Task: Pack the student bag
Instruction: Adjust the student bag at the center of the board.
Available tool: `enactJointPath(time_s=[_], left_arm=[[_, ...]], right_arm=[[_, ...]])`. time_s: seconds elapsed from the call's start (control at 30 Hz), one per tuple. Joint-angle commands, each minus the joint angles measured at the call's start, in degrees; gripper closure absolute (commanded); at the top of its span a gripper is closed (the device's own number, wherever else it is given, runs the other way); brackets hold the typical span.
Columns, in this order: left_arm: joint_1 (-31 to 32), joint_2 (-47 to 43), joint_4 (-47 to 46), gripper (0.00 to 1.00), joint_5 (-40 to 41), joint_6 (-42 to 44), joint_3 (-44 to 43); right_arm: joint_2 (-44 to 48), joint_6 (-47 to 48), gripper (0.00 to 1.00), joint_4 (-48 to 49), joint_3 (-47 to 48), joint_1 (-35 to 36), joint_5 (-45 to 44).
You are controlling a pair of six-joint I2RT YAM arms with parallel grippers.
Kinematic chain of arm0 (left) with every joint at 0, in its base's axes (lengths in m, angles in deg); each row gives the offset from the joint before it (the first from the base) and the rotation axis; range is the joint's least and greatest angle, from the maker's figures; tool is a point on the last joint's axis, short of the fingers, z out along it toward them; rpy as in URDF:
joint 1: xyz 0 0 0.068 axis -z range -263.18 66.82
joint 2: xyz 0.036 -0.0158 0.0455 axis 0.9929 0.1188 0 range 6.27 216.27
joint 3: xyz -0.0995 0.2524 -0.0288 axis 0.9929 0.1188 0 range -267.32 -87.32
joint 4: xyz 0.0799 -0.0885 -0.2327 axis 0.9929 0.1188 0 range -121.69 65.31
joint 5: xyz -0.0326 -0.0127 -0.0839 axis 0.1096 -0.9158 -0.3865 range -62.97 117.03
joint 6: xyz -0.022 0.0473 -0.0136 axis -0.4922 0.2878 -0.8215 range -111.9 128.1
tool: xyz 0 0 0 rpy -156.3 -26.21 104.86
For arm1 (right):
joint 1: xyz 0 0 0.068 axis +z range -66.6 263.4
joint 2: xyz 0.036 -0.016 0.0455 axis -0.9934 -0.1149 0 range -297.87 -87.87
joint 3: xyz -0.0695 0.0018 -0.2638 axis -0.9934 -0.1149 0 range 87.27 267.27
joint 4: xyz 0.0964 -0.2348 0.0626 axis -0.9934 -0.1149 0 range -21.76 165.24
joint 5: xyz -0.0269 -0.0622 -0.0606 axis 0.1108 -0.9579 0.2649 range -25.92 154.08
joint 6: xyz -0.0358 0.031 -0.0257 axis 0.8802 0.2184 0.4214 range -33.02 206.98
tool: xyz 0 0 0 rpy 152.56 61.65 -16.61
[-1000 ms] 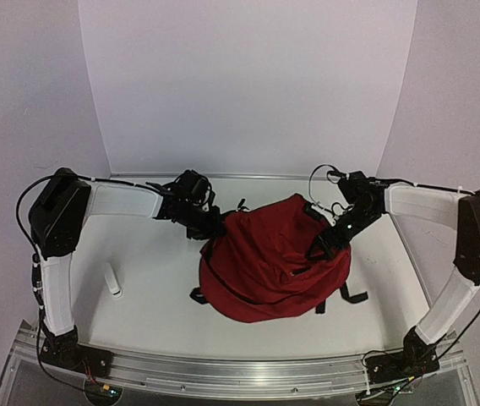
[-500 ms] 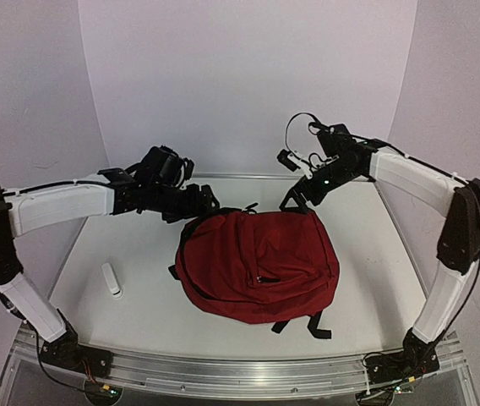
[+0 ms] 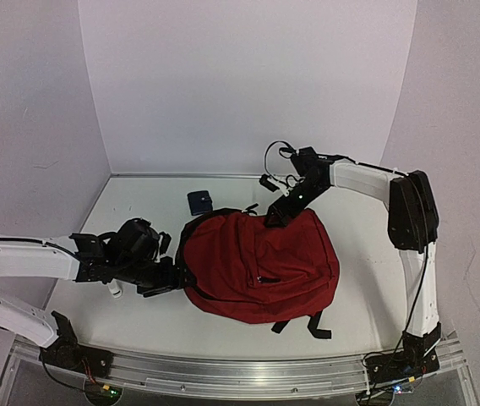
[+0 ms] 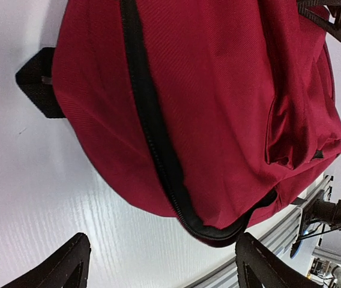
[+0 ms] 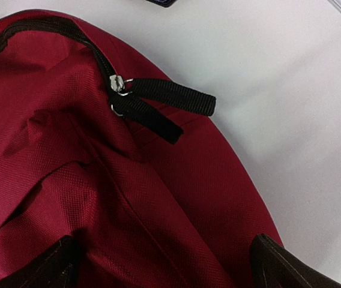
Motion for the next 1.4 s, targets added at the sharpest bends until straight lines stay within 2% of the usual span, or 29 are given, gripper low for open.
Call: enactJointPath(time_s=[0.0, 0.17, 0.23, 0.33, 0.43, 0.6, 0.7, 0.8, 0.87, 0.93, 1.07, 1.2, 1.37], left_arm=[[0.56, 7.39, -11.86, 0.2, -2.3, -1.57, -2.95], [-0.43, 17.68, -11.81, 0.41, 0.54, 2.54, -12.38], [-3.24, 21.24, -12.33, 0.53, -0.65, 4.12, -16.25], [-7.85, 25.4, -14.49, 0.63, -3.59, 5.82, -20.5], [-10.94, 30.99, -13.74, 0.67, -6.57, 8.94, -27.22], [-12.65, 43.99, -6.75, 0.68, -9.08, 15.32, -44.87], [-13.57, 51.0, -3.55, 0.69, -9.97, 17.49, -54.75], [-13.76, 53.36, -1.94, 0.68, -11.05, 18.33, -59.6], [-13.78, 51.89, -2.11, 0.62, -10.45, 18.44, -59.01], [-13.83, 48.22, -1.71, 0.49, -8.56, 18.67, -56.63], [-13.79, 38.92, -0.2, 0.34, -3.82, 18.46, -49.58], [-13.85, 30.13, 0.4, 0.3, -0.59, 15.71, -40.61], [-13.79, 21.8, -5.77, 0.27, -3.64, 10.05, -24.54]], right_arm=[[2.4, -0.22, 0.04, -0.5, -3.39, -2.69, 2.97], [7.68, 1.47, 0.08, -1.25, -12.73, -7.6, 4.31], [11.26, 3.27, 0.09, -1.71, -18.29, -8.05, 4.01], [16.69, 5.56, 0.09, -3.88, -25.79, -8.01, 6.38], [21.36, 6.79, 0.09, -6.44, -32.47, -7.35, 9.57], [28.94, 6.06, 0.09, -7.63, -40.28, -2.67, 11.84], [31.8, 4.51, 0.09, -7.36, -41.11, 0.8, 10.45], [33.22, 2.05, 0.1, -7.25, -38.63, 1.39, 7.18], [34.61, 0.08, 0.12, -6.81, -36.75, 1.36, 4.81], [37.32, -3.44, 0.15, -4.34, -34.87, 1.69, 3.37], [41.93, -10.11, 0.16, 2.63, -33.24, 6.25, -2.6], [40.12, -13.3, 0.19, 4.06, -29.71, 11.16, -4.76], [33.32, -13.25, 0.22, 3.98, -23.24, 17.98, -7.0]])
